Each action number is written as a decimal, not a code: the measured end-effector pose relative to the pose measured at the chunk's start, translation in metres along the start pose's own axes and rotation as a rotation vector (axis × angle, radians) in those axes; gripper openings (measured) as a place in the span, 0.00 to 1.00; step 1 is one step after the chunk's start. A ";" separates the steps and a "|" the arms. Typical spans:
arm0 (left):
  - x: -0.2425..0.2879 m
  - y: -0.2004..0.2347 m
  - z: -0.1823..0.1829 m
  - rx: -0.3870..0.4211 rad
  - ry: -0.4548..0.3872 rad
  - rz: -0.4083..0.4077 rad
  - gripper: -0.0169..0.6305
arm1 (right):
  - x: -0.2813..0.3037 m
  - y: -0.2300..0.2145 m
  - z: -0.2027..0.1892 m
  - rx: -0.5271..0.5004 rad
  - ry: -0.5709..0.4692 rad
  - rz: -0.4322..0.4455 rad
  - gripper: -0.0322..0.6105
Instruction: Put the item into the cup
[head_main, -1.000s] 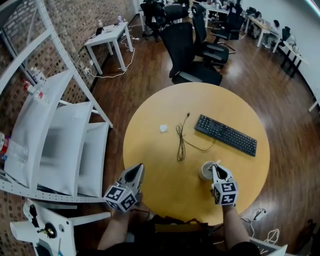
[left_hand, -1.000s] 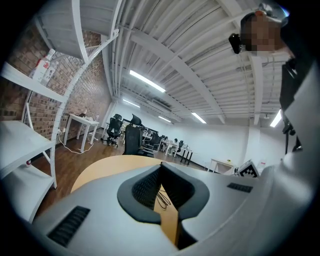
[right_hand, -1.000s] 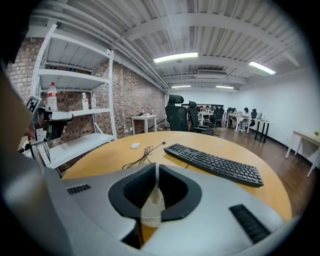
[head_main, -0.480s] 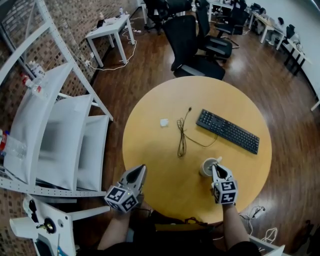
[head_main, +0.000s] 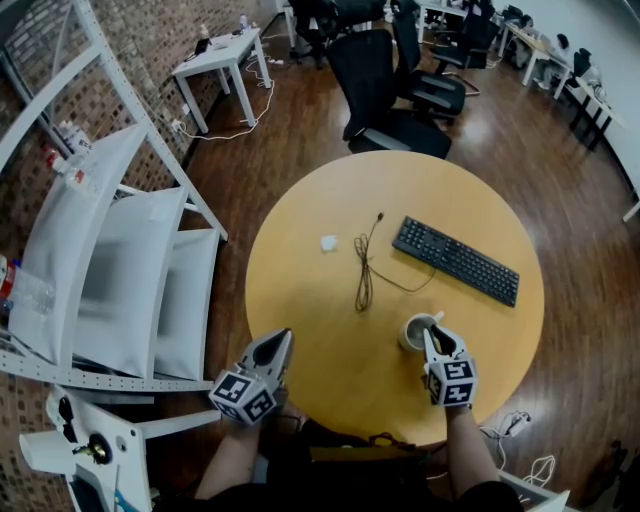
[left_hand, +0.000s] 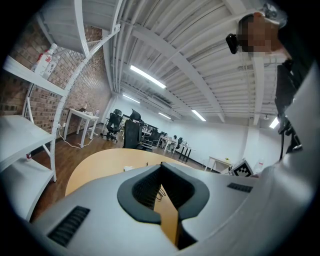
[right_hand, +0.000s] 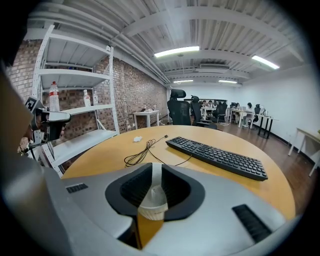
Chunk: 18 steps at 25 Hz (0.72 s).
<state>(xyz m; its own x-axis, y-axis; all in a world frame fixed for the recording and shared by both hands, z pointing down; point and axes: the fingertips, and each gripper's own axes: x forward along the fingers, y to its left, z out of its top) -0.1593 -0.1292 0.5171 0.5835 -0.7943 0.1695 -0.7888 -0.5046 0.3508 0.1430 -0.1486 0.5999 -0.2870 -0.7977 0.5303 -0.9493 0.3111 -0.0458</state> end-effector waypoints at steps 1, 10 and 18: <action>0.000 0.000 0.000 -0.003 0.000 0.001 0.01 | 0.000 0.000 0.000 0.000 -0.002 -0.002 0.15; 0.004 -0.001 0.004 0.007 -0.001 -0.015 0.01 | -0.007 -0.002 0.010 0.008 -0.033 -0.011 0.15; 0.014 -0.011 0.021 0.052 -0.020 -0.065 0.01 | -0.034 -0.019 0.034 0.050 -0.146 -0.067 0.15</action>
<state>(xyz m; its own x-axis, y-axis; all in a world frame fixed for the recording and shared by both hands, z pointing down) -0.1465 -0.1417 0.4965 0.6300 -0.7658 0.1290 -0.7587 -0.5716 0.3123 0.1667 -0.1450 0.5534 -0.2352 -0.8834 0.4052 -0.9710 0.2315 -0.0590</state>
